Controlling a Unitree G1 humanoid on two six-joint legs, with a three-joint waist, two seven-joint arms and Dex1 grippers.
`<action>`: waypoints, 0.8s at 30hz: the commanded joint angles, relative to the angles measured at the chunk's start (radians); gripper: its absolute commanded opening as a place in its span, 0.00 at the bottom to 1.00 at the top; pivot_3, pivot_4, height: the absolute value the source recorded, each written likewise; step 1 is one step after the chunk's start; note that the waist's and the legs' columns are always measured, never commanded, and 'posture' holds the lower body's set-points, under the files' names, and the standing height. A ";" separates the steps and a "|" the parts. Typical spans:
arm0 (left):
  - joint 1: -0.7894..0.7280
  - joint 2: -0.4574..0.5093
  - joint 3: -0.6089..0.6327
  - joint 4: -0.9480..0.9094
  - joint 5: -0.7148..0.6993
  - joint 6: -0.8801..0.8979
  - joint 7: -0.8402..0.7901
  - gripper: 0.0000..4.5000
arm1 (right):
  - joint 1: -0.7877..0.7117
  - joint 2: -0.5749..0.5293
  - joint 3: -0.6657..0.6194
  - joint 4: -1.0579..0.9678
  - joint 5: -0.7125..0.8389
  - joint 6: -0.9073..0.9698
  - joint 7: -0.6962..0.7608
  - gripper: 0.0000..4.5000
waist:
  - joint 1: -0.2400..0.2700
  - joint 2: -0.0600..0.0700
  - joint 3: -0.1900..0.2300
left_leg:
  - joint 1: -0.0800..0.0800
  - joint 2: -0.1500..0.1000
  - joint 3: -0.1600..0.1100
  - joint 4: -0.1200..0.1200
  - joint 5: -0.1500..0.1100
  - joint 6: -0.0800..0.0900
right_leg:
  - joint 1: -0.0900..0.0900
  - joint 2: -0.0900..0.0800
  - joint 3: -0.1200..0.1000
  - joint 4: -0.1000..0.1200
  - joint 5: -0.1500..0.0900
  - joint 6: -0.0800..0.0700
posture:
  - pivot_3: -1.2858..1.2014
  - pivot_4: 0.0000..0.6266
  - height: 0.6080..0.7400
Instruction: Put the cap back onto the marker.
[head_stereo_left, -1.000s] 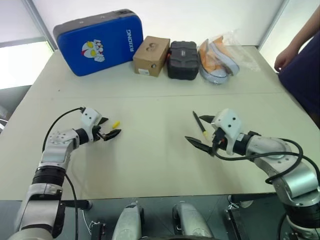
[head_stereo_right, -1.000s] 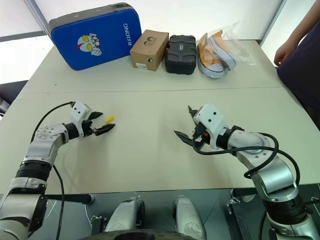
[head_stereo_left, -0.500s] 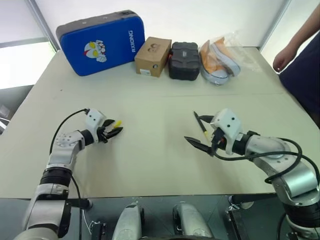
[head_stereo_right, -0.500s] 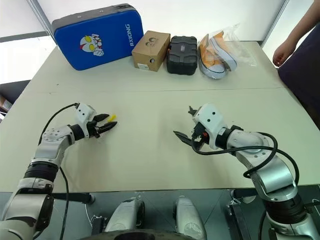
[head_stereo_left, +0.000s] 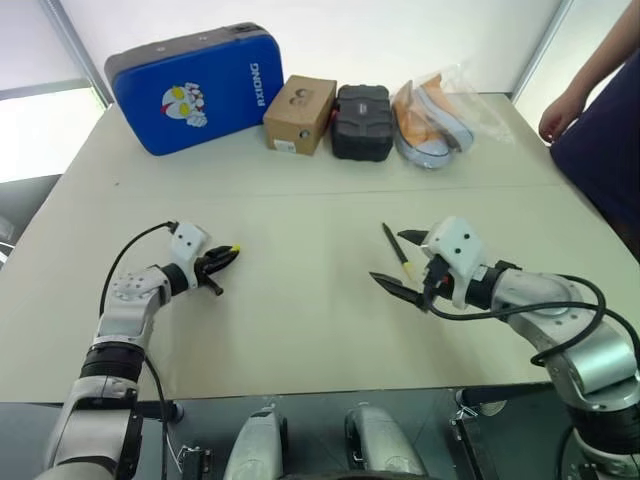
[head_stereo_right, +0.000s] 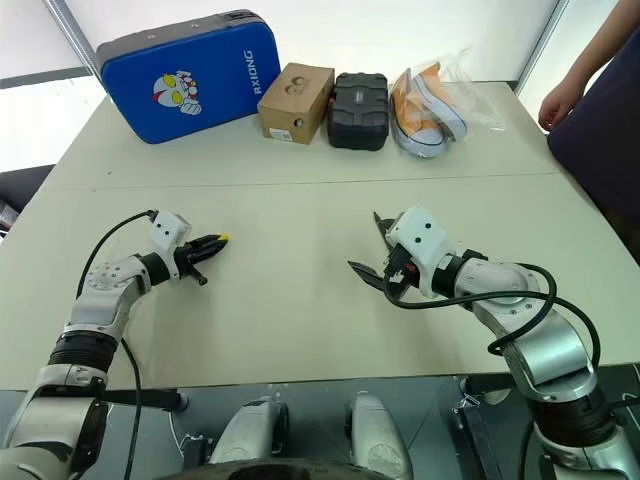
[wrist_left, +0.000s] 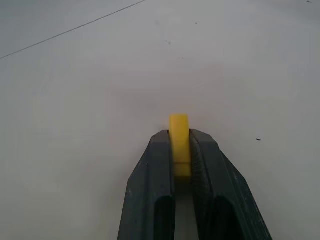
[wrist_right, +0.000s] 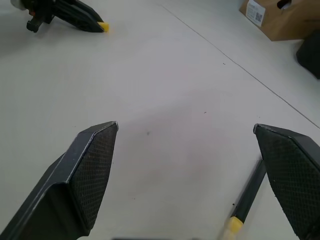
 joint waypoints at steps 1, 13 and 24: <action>0.060 0.035 0.021 -0.162 -0.038 0.054 -0.035 0.01 | -0.015 0.066 -0.013 0.031 -0.057 -0.002 -0.114 1.00 | -0.002 -0.001 0.000 | 0.000 0.000 0.000 0.000 0.000 0.000 | 0.000 0.000 0.000 0.000 0.000 0.000 | 0.52 0.24 1.00; 0.248 0.062 0.079 -0.657 -0.151 0.283 0.025 0.01 | -0.098 0.277 0.020 0.403 -0.230 -0.154 -0.334 1.00 | -0.003 -0.002 0.001 | 0.000 0.001 0.000 0.000 0.000 0.000 | 0.000 -0.002 0.002 -0.002 -0.002 -0.003 | 0.52 0.24 1.00; 0.295 0.055 0.100 -0.799 -0.184 0.352 0.111 0.01 | -0.201 0.279 0.025 0.736 -0.277 -0.347 -0.243 1.00 | -0.002 -0.001 0.001 | 0.000 0.000 0.001 -0.001 0.000 0.000 | 0.000 0.000 0.002 -0.002 -0.002 -0.003 | 0.52 0.24 1.00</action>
